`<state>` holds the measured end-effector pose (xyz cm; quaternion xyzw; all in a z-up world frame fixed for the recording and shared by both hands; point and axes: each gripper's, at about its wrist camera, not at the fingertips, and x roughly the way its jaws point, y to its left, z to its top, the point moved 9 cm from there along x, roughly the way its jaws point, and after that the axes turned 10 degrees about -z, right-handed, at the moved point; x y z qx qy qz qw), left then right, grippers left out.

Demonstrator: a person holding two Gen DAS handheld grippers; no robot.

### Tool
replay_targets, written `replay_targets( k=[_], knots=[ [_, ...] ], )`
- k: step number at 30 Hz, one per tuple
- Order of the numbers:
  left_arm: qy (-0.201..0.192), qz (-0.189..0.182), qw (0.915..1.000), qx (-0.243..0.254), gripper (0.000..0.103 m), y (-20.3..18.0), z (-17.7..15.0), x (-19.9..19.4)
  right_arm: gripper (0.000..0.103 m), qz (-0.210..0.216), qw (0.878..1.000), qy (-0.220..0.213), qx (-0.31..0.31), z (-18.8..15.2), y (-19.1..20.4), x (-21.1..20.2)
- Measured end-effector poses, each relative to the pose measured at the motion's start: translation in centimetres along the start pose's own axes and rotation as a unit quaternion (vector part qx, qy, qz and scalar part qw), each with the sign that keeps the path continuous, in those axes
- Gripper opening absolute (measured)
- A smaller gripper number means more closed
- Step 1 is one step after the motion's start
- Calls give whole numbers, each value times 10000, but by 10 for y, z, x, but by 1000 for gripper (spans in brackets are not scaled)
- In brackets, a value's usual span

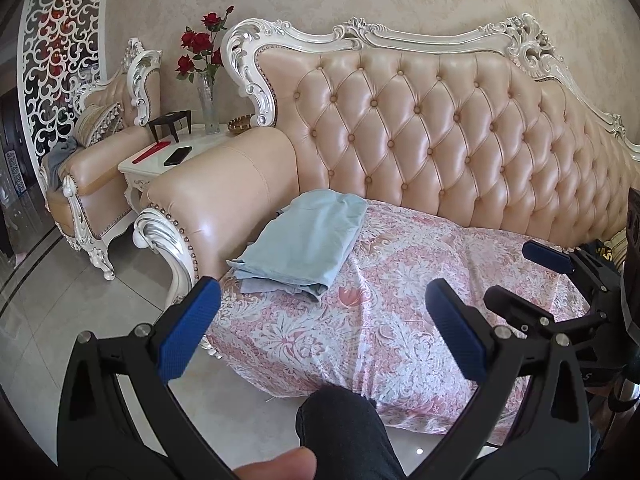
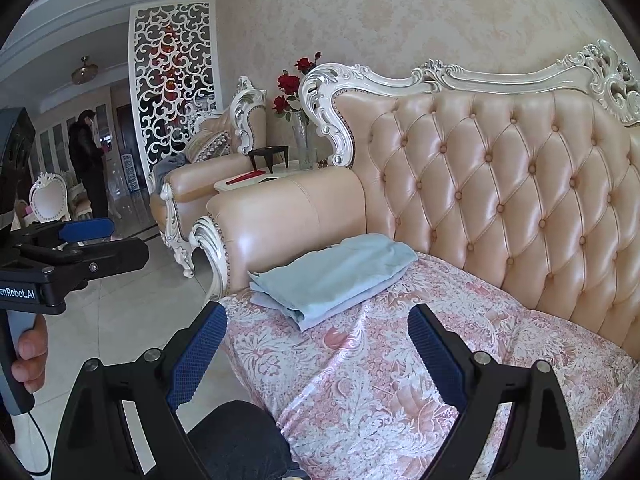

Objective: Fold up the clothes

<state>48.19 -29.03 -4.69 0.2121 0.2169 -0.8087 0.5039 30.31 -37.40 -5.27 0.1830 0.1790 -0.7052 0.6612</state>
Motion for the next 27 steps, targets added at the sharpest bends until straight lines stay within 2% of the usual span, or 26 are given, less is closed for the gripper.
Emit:
replay_targets(
  k=[10, 19, 27],
  knots=[
    [0, 28, 10000, -74, 102, 4, 1, 2, 93, 85, 10000, 9, -49, 3, 6, 5],
    [-47, -64, 9998, -197, 102, 10, 3, -1, 93, -2, 9999, 126, -103, 9, 8, 13],
    [-171, 65, 9997, -132, 102, 15, 11, -9, 93, -7, 9996, 47, -293, 22, 9, 15]
  ],
)
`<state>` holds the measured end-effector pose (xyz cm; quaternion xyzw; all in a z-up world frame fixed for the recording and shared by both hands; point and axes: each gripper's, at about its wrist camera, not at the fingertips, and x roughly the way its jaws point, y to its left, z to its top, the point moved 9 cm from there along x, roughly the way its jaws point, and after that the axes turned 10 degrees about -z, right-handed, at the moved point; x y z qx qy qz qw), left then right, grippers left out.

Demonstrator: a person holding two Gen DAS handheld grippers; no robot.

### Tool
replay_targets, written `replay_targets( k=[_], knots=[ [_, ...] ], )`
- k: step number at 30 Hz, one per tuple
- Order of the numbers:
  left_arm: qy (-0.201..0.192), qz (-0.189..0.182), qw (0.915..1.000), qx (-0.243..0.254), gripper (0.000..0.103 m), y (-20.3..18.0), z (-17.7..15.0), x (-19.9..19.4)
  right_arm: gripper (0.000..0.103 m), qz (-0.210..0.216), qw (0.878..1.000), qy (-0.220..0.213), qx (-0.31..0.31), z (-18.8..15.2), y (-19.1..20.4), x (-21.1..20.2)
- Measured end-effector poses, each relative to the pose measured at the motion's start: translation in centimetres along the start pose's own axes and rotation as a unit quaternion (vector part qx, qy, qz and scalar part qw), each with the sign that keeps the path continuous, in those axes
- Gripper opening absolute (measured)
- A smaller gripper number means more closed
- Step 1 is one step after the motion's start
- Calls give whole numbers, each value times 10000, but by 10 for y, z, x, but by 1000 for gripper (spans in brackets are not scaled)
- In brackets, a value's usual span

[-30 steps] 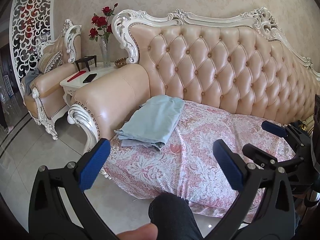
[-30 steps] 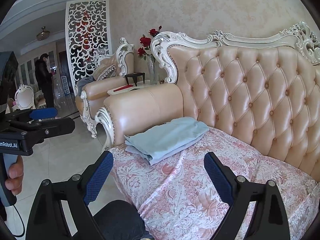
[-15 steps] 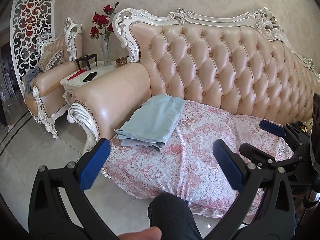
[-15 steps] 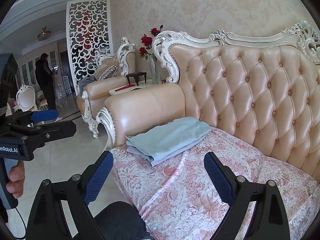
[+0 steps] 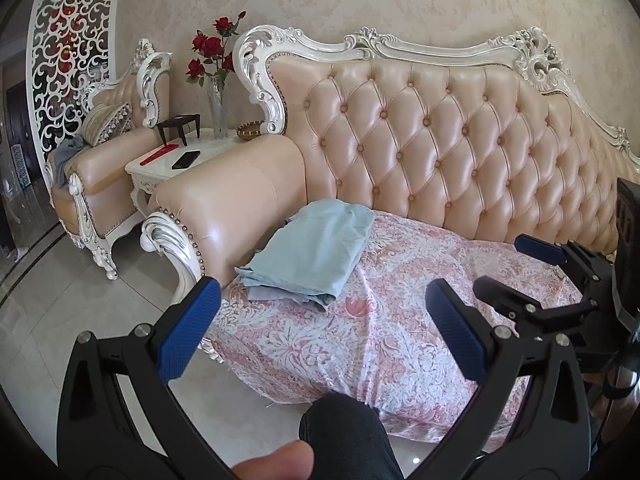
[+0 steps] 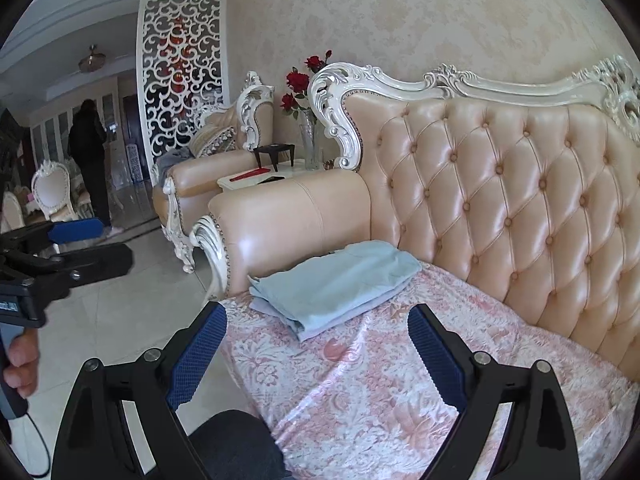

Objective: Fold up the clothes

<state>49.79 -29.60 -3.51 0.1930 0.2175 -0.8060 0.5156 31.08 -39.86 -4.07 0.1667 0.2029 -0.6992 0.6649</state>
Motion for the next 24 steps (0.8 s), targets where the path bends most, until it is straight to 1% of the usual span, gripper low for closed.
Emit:
replay_targets(
  k=[4, 5, 8, 10, 16, 24],
  knots=[
    [29, -2, 9999, 107, 102, 1, 5, 8, 93, -66, 9995, 313, -71, 5, -1, 14],
    [37, -2, 9999, 125, 102, 1, 7, 11, 93, -88, 9993, 337, -114, 7, -1, 17],
    [88, -28, 9999, 74, 102, 5, 14, 24, 93, -19, 9993, 275, -241, 16, 0, 29],
    [128, 22, 9999, 108, 102, 6, 18, 33, 93, 42, 9993, 216, -287, 23, 0, 38],
    [177, -13, 9997, 152, 102, 1, 23, 43, 93, 99, 9992, 303, -256, 32, -7, 59],
    [211, -48, 9998, -38, 102, 2, 21, 47, 93, 91, 9991, 361, -221, 28, -12, 60]
  ],
)
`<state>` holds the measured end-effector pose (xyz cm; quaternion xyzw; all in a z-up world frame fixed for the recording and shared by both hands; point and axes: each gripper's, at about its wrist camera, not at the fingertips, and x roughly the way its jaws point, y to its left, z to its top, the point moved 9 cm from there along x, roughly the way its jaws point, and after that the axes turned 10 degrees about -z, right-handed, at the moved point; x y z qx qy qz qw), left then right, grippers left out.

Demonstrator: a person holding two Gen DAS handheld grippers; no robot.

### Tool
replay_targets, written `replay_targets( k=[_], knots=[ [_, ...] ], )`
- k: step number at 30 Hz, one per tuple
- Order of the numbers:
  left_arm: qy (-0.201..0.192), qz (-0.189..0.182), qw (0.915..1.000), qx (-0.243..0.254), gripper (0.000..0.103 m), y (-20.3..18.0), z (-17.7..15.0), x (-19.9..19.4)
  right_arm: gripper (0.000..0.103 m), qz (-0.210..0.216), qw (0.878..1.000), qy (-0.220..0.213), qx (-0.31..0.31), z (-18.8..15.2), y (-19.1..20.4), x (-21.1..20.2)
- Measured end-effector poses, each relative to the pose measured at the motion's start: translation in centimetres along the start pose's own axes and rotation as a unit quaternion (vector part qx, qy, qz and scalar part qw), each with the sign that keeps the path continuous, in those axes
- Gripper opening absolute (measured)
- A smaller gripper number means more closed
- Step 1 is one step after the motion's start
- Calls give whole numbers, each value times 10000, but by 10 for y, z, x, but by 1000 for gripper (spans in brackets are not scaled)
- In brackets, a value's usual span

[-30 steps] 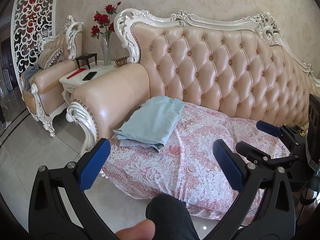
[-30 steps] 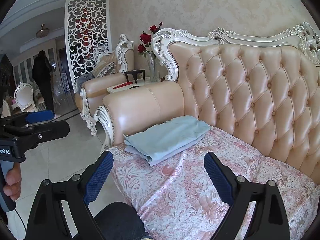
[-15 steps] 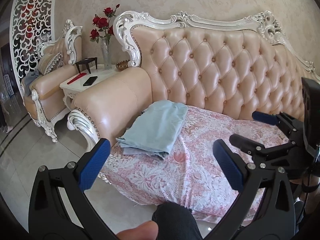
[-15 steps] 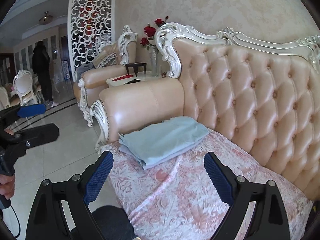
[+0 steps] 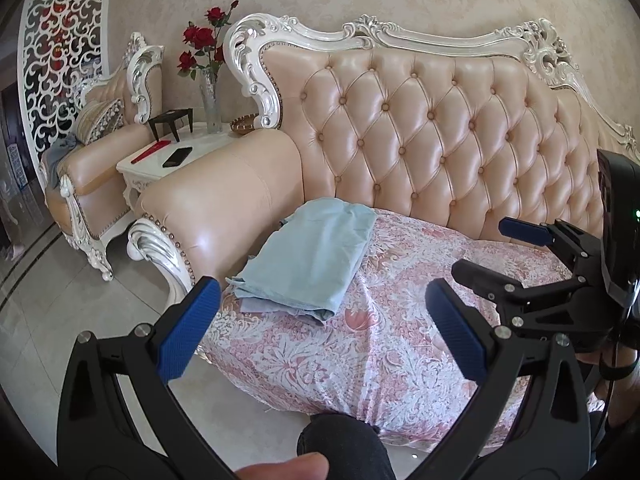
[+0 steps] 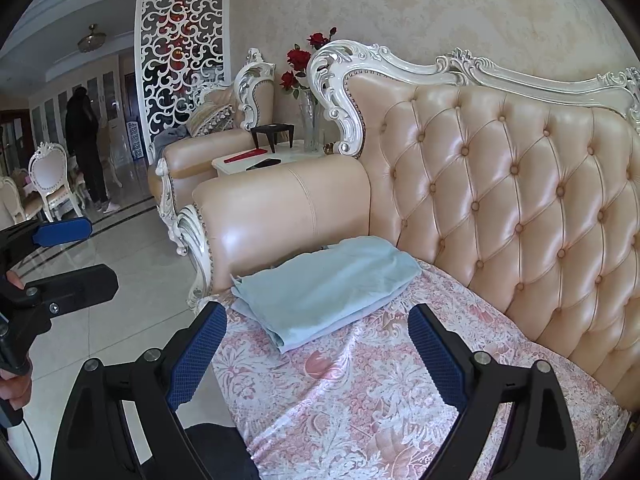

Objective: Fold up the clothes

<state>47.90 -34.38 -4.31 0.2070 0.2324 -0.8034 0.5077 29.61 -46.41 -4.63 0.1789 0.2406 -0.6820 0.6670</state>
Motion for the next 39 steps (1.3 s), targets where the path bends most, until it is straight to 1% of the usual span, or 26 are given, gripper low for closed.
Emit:
replay_targets(
  k=[5, 10, 14, 22, 25, 34, 39],
  knots=[
    [-21, -128, 9998, -143, 102, 1, 0, -1, 93, -3, 10000, -4, -32, -1, 0, -1],
    [0, -104, 9999, -12, 102, -2, -1, -1, 93, 3, 10000, 9, -64, -3, 2, -1],
    [-35, -196, 9998, 51, 102, -8, -1, -2, 93, 5, 10000, 40, -81, -4, 3, 1],
    [-85, -110, 9999, 55, 102, -6, 2, -7, 93, 20, 9999, 72, -98, -6, 4, 2],
    [-60, -159, 9999, 28, 102, -6, 1, -6, 93, 31, 9999, 76, -96, -6, 4, 2],
    [-61, -162, 9998, -16, 102, -5, 1, -7, 93, 62, 9999, 85, -135, -7, 7, 3],
    [7, -161, 9999, -58, 102, -5, -1, -4, 93, 72, 9998, 96, -129, -7, 7, 3]
  ],
)
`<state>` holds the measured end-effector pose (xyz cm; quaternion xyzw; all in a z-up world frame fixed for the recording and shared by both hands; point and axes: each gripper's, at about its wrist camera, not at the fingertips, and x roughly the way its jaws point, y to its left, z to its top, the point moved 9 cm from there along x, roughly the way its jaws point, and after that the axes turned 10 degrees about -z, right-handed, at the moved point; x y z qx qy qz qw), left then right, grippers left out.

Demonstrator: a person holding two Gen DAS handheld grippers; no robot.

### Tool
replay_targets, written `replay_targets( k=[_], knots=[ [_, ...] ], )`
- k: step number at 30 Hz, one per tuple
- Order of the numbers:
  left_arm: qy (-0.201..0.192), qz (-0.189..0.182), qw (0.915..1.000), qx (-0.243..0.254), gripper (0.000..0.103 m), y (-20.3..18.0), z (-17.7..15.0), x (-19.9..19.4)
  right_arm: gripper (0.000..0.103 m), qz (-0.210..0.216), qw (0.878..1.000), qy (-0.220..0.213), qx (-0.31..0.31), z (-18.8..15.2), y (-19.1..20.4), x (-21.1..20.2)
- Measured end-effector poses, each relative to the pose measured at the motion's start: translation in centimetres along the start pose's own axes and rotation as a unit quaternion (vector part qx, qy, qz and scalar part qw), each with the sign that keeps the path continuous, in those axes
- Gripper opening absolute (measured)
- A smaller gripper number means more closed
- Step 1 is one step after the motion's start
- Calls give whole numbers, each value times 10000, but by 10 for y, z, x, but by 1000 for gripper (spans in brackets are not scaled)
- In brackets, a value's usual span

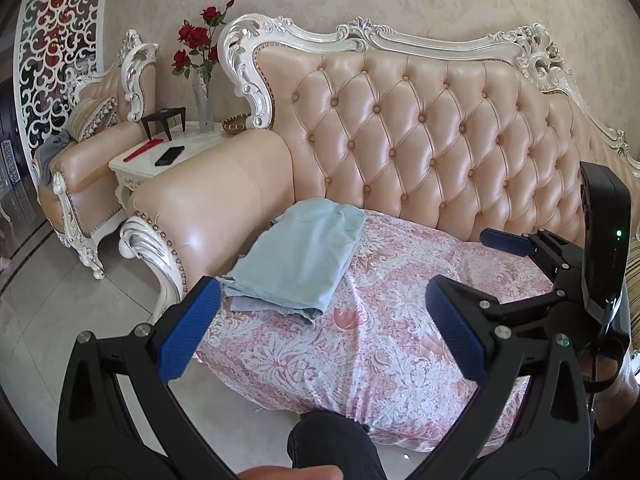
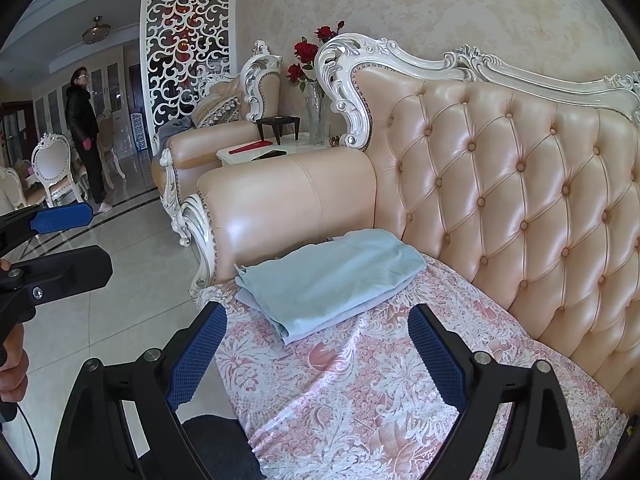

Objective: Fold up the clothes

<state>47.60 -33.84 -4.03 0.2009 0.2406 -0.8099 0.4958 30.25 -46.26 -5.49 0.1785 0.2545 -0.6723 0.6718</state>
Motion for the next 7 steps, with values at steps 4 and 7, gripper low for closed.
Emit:
replay_targets(
  k=[4, 7],
  knots=[
    [19, -20, 10000, -33, 102, 0, -1, 1, 93, 0, 10000, 1, -1, -1, 0, 0],
    [85, -24, 9999, -93, 102, 1, -3, 3, 93, 12, 10000, 2, 10, -1, 0, 0]
  ],
)
